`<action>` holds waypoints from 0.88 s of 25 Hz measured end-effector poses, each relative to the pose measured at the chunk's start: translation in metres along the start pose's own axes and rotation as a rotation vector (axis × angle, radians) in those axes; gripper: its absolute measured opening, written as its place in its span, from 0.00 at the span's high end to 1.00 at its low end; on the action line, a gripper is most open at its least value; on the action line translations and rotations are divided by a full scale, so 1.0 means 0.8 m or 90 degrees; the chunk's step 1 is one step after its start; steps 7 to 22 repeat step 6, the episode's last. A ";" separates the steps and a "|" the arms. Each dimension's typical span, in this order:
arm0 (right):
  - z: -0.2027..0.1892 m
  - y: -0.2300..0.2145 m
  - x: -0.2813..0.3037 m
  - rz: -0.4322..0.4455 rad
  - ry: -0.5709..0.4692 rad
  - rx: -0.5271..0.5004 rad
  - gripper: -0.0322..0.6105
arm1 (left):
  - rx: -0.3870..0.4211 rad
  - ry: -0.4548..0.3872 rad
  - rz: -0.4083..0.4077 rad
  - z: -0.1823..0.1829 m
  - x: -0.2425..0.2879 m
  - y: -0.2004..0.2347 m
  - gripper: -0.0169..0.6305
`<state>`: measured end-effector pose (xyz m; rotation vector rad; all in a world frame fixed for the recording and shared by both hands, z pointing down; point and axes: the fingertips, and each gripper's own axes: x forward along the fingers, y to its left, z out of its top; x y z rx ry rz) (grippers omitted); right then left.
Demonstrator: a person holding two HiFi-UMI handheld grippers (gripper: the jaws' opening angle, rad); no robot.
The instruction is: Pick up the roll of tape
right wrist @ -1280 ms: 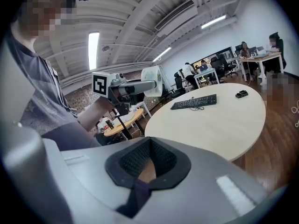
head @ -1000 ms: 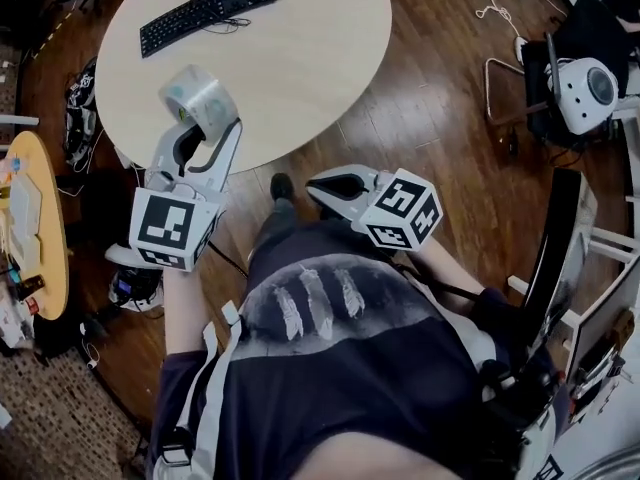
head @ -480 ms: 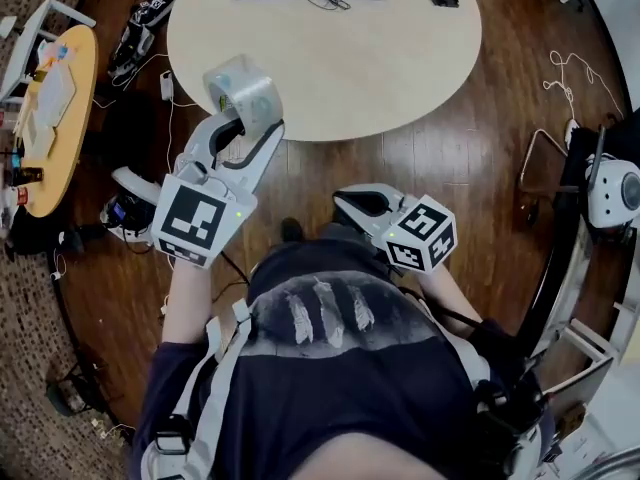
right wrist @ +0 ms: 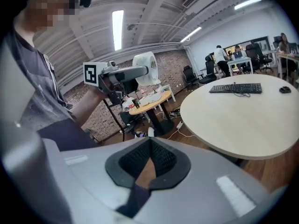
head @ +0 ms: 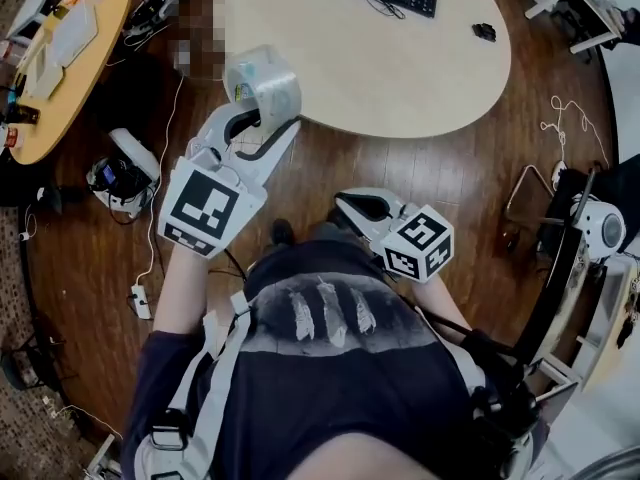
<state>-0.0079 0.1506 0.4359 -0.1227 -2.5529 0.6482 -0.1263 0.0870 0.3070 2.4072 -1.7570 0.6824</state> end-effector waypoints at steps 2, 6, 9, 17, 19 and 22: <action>0.010 0.021 0.021 -0.002 0.002 -0.015 0.94 | -0.003 -0.011 0.009 -0.008 -0.026 0.017 0.83; 0.030 0.067 0.067 0.005 0.004 -0.024 0.94 | -0.020 -0.037 0.022 -0.024 -0.082 0.052 0.83; 0.030 0.067 0.067 0.005 0.004 -0.024 0.94 | -0.020 -0.037 0.022 -0.024 -0.082 0.052 0.83; 0.030 0.067 0.067 0.005 0.004 -0.024 0.94 | -0.020 -0.037 0.022 -0.024 -0.082 0.052 0.83; 0.030 0.067 0.067 0.005 0.004 -0.024 0.94 | -0.020 -0.037 0.022 -0.024 -0.082 0.052 0.83; 0.030 0.067 0.067 0.005 0.004 -0.024 0.94 | -0.020 -0.037 0.022 -0.024 -0.082 0.052 0.83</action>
